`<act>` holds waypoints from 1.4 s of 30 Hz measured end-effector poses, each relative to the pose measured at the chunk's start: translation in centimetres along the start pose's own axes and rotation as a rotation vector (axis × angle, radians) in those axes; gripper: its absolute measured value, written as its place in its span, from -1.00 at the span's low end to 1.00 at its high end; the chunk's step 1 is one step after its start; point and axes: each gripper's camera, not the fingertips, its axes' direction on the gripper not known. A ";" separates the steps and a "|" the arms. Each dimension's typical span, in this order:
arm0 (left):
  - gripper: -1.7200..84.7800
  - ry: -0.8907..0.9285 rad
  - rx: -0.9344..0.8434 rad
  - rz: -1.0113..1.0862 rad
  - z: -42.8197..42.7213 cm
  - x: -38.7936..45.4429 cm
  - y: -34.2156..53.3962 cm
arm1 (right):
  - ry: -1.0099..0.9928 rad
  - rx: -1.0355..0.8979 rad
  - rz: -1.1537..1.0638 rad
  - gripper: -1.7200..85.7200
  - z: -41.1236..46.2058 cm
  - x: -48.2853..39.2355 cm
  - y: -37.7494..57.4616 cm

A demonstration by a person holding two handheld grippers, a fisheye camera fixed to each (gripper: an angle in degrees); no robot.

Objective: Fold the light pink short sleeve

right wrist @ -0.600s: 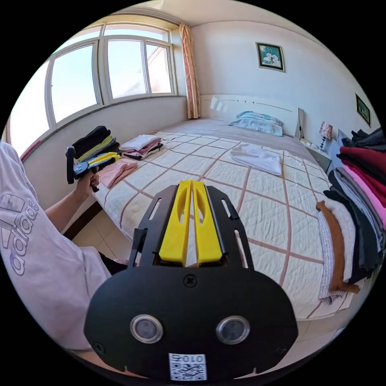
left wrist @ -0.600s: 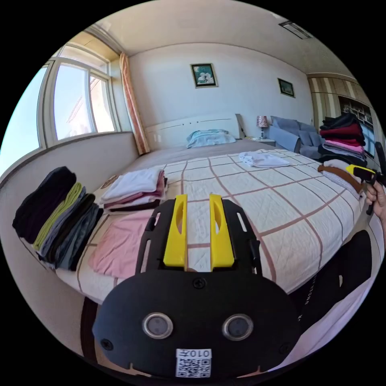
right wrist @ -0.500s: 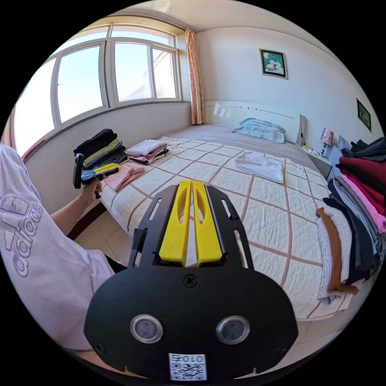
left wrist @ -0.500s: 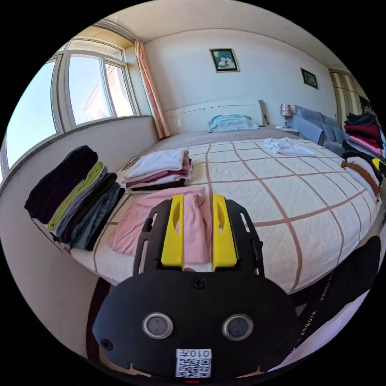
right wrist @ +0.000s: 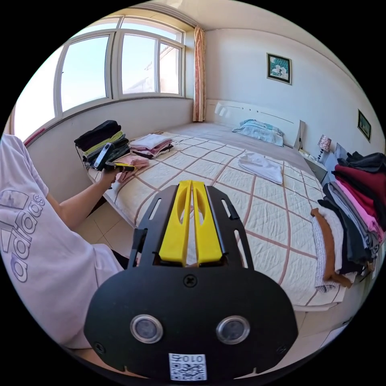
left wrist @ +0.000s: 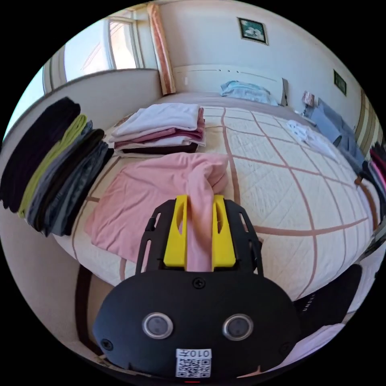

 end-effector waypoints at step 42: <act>-0.64 0.406 0.146 1.172 -3.7 37.9 8.2 | -0.349 -0.165 0.312 -0.87 9.8 13.5 -0.1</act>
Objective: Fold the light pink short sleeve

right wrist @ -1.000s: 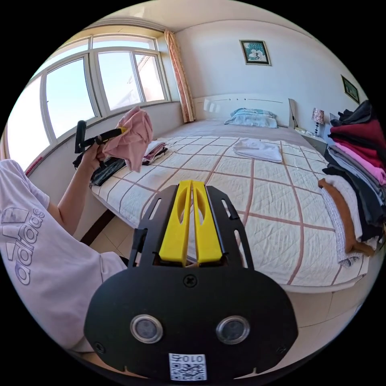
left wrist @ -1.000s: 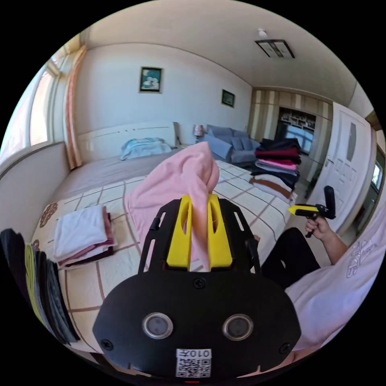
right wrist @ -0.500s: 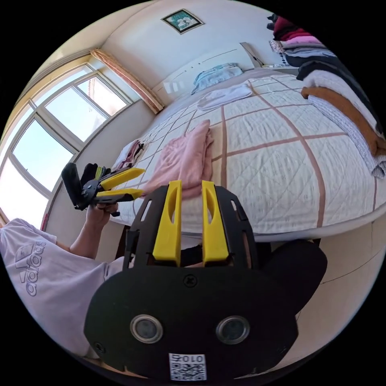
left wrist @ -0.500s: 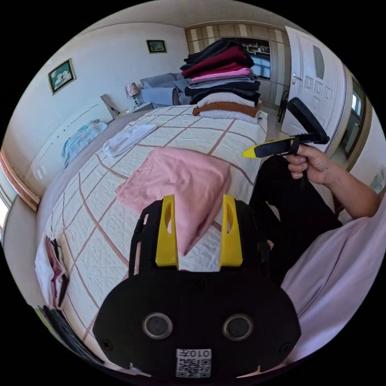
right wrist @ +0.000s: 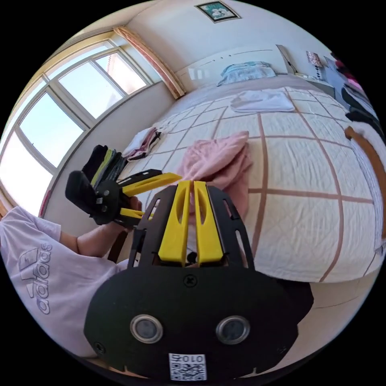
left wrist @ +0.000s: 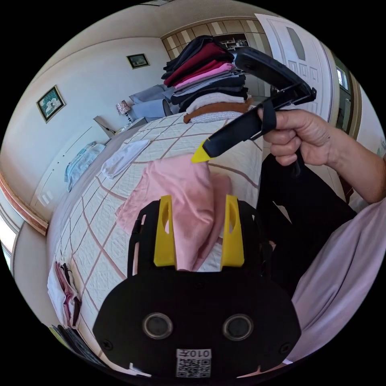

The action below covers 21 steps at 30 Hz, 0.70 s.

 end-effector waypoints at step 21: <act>-0.78 0.213 0.252 -1.180 -6.4 -18.8 40.0 | -0.078 -0.090 0.041 -0.80 5.8 3.4 0.3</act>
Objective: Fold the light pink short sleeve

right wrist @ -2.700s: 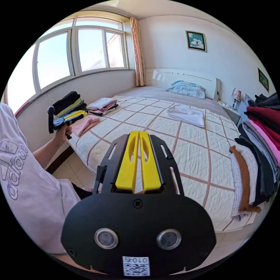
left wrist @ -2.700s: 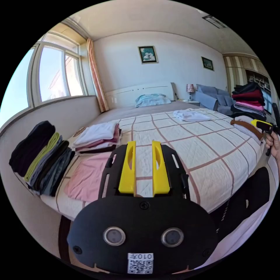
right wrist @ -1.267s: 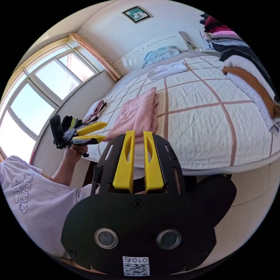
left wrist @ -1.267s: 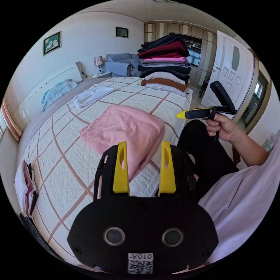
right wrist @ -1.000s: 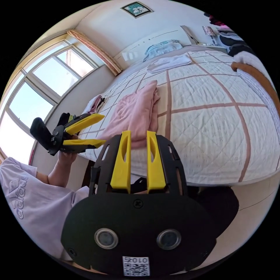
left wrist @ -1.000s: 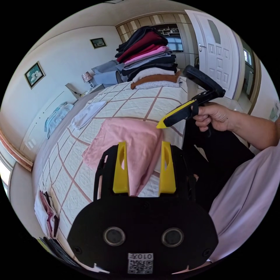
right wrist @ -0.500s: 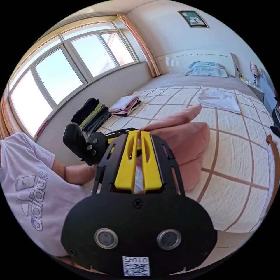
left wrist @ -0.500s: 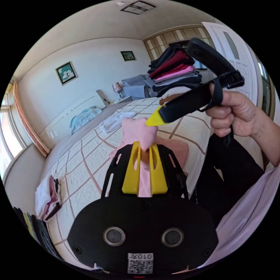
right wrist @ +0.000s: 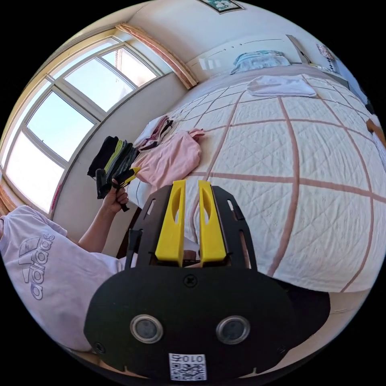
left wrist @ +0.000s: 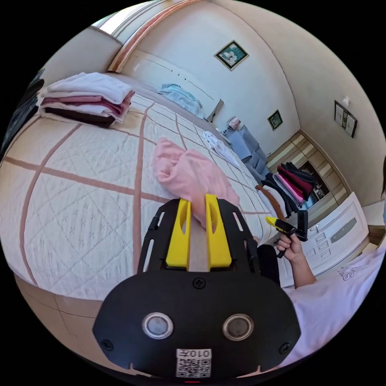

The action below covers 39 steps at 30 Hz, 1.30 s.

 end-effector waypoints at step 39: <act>-0.96 0.086 -0.150 0.627 10.7 12.0 -7.4 | -0.125 -0.027 -0.121 -0.69 2.7 -0.2 -5.7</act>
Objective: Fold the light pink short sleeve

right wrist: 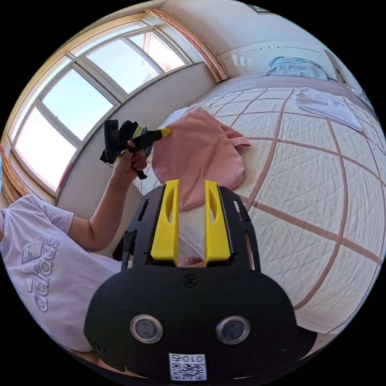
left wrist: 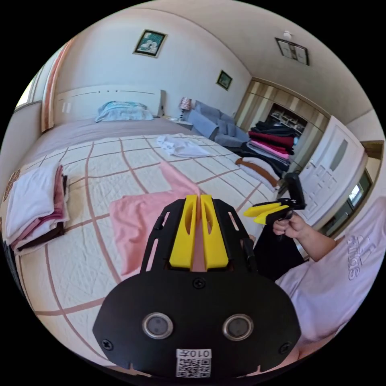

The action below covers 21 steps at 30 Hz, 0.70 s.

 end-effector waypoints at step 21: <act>-0.79 -0.105 0.038 -0.329 -1.4 1.8 12.6 | -0.135 -0.013 0.132 -0.87 -0.8 1.6 1.8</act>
